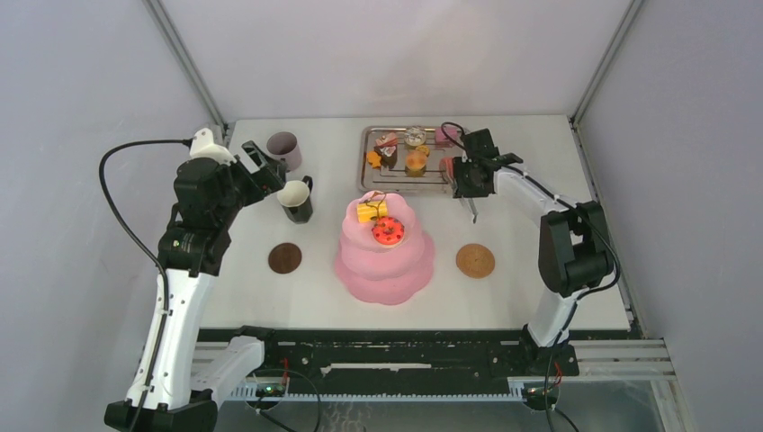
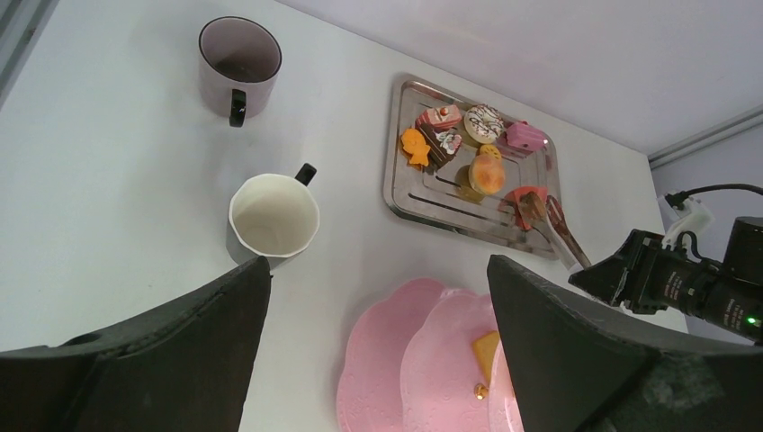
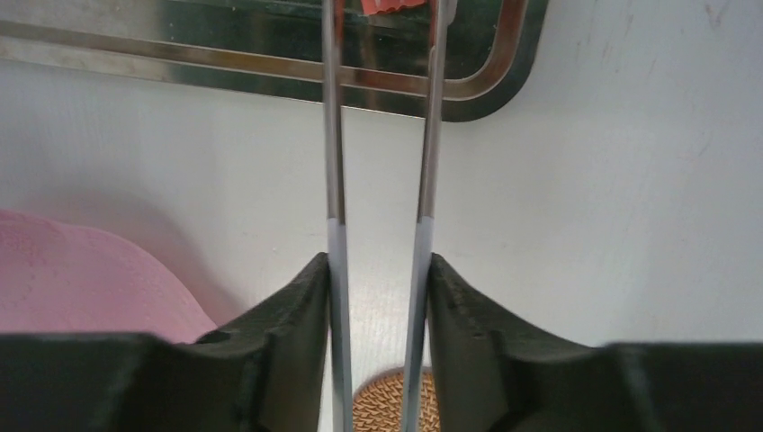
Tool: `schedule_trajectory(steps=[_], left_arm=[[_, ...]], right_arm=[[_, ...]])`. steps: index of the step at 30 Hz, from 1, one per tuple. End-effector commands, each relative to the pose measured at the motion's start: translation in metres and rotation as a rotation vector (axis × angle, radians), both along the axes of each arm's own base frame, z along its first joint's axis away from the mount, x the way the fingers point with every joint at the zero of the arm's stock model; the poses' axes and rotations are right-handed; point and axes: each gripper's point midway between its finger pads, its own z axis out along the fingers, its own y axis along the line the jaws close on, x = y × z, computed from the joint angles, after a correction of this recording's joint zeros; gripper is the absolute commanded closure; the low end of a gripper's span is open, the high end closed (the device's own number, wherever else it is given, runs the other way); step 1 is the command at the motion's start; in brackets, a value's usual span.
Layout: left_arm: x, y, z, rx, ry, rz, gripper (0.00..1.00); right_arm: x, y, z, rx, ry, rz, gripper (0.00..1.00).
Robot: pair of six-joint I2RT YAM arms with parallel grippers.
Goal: Serve the afternoon tea
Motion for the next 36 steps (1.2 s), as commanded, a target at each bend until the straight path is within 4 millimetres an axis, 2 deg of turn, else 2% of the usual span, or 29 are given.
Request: schedule_trajectory(steps=[1, 5, 10, 15, 18, 26, 31, 36], left_arm=[[0.002, 0.004, 0.003, 0.012, -0.023, 0.007, 0.06], [0.001, 0.003, 0.005, 0.010, -0.029, 0.003, 0.06], [0.001, 0.002, 0.006, 0.010, -0.033, -0.005, 0.06], [0.000, 0.000, 0.007, 0.006, -0.040, -0.018, 0.06], [-0.001, -0.003, 0.007, 0.001, -0.048, -0.034, 0.06], [-0.007, -0.005, 0.008, -0.006, -0.067, -0.047, 0.06], [-0.009, -0.003, 0.001, 0.005, -0.053, -0.044, 0.06], [-0.011, -0.002, -0.001, 0.004, -0.054, -0.040, 0.06]], right_arm=[[0.023, 0.007, 0.022, 0.023, -0.084, 0.017, 0.58], [0.018, 0.006, 0.045, 0.024, -0.123, 0.012, 0.74], [-0.003, -0.001, 0.091, 0.075, -0.210, -0.022, 0.78], [-0.057, -0.001, 0.142, 0.129, -0.286, 0.000, 0.79], [-0.099, 0.008, 0.159, 0.180, -0.310, 0.047, 0.79], [-0.203, 0.013, 0.144, 0.192, -0.157, 0.153, 0.79], [-0.240, 0.014, 0.147, 0.212, -0.136, 0.217, 0.79], [-0.272, 0.017, 0.138, 0.215, -0.041, 0.301, 0.79]])
